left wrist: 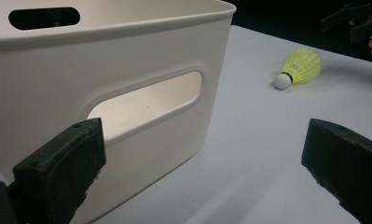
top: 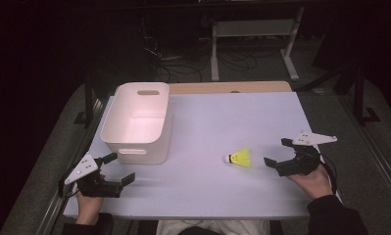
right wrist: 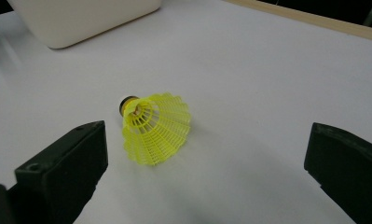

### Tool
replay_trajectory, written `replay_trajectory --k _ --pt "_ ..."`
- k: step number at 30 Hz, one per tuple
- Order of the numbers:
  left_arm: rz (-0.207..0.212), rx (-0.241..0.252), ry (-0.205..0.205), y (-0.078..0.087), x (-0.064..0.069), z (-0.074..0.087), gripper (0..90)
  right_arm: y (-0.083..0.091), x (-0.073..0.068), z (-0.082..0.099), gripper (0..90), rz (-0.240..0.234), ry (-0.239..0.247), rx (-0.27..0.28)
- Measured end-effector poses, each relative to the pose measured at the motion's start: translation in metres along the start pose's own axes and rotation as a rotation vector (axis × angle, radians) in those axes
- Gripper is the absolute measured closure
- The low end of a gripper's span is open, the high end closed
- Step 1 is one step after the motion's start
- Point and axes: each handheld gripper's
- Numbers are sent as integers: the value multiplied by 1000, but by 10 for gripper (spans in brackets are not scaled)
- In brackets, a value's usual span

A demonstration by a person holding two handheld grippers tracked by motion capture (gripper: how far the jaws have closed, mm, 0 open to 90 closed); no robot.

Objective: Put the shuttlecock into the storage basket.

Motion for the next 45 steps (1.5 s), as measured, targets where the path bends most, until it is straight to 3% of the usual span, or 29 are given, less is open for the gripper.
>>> replay_trajectory --k 28,45 --pt "2 -5 -1 1 1 1 0 0 0 -3 0 -19 -11 -36" --pt "-2 -9 0 1 2 1 0 -7 -14 -19 0 -51 51 -74"
Point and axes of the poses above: each handheld gripper's, and its own axes: y roughly backward along the jaws, z roughly out of its underside, x roughly to its right, and after that the axes turned 4 degrees about z, right-handed
